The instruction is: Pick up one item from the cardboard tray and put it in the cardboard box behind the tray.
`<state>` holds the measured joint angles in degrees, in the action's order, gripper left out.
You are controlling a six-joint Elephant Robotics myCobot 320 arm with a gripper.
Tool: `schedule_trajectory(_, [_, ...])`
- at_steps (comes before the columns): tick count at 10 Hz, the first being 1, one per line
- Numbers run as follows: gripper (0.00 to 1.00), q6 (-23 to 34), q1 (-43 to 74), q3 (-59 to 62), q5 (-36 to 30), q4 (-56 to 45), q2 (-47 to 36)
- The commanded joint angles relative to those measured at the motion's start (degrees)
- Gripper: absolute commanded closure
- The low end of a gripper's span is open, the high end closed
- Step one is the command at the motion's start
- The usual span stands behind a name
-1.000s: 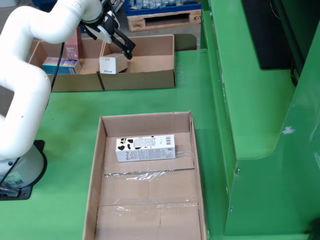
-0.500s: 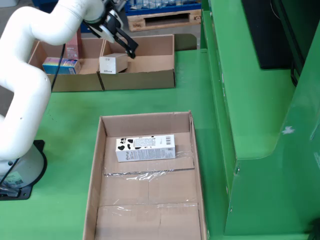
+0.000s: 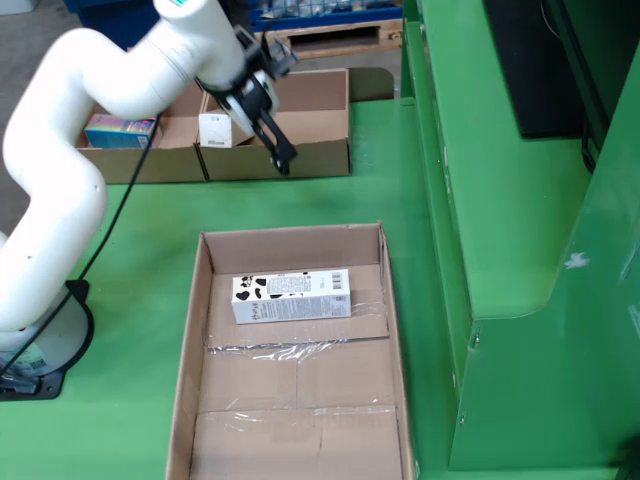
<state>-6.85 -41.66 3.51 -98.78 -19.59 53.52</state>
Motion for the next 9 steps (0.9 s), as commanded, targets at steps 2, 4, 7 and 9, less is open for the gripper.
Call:
schedule_trajectory(2, [0.00,5.5,23.0,46.3,-5.1,-29.7,9.4])
schedule_trajectory(4, [0.00,8.6,32.4,53.4,-7.3,-36.5,10.8])
schedule_trajectory(7, [0.00,12.1,41.8,58.4,-9.0,-43.8,9.1])
schedule_trajectory(9, [0.00,13.8,45.8,58.9,-9.7,-47.9,5.8])
